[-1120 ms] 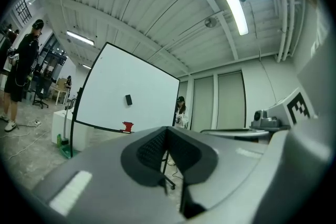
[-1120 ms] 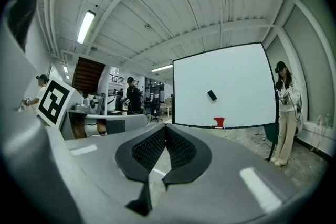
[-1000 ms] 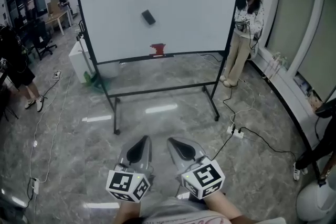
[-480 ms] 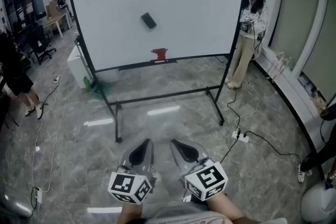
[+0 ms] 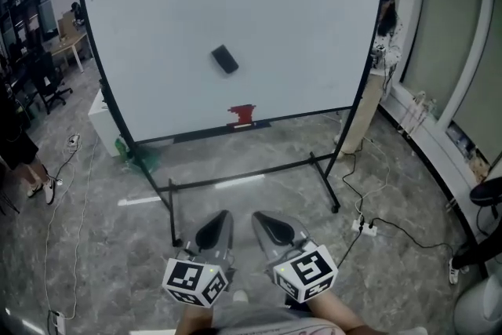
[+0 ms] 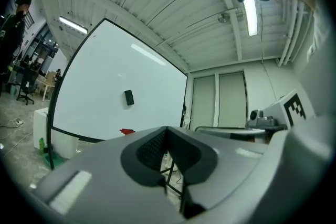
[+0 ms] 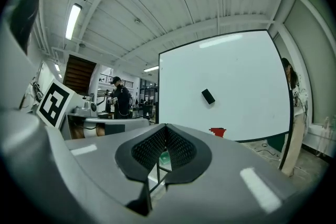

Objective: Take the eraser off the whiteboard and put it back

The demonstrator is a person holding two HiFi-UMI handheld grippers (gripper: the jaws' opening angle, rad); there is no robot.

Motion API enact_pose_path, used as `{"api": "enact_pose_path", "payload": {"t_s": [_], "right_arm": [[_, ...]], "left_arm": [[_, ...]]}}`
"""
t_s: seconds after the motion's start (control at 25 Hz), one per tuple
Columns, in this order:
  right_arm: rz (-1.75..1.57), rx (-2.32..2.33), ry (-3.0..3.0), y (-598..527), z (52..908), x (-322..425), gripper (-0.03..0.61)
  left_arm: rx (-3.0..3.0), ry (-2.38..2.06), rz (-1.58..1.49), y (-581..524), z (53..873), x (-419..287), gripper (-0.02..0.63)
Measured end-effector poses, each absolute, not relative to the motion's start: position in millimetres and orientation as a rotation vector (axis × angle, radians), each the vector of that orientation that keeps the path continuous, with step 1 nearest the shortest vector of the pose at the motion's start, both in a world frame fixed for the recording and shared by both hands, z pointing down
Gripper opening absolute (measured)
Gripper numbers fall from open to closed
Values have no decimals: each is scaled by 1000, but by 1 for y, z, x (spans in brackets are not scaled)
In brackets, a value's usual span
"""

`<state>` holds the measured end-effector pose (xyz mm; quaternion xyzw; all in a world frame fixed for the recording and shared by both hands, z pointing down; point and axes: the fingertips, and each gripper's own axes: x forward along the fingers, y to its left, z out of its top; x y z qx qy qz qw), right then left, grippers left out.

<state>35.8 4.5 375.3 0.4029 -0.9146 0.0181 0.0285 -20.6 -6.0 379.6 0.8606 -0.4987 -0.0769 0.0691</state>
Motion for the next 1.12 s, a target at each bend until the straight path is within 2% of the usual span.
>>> {"api": "enact_pose_path", "payload": {"t_s": [0.32, 0.64, 0.88, 1.12], "right_arm": [[-22, 1307, -2829, -86, 362, -4, 2], [-87, 1418, -2746, -174, 345, -8, 8], [-174, 1444, -2742, -256, 322, -12, 103], [-291, 1477, -2703, -348, 298, -18, 165]], "left_arm": [[2588, -1484, -224, -86, 379, -58, -2], [2548, -1475, -239, -146, 386, -73, -2], [2549, -1512, -243, -206, 380, -81, -2], [2524, -1576, -256, -275, 365, -97, -2]]}}
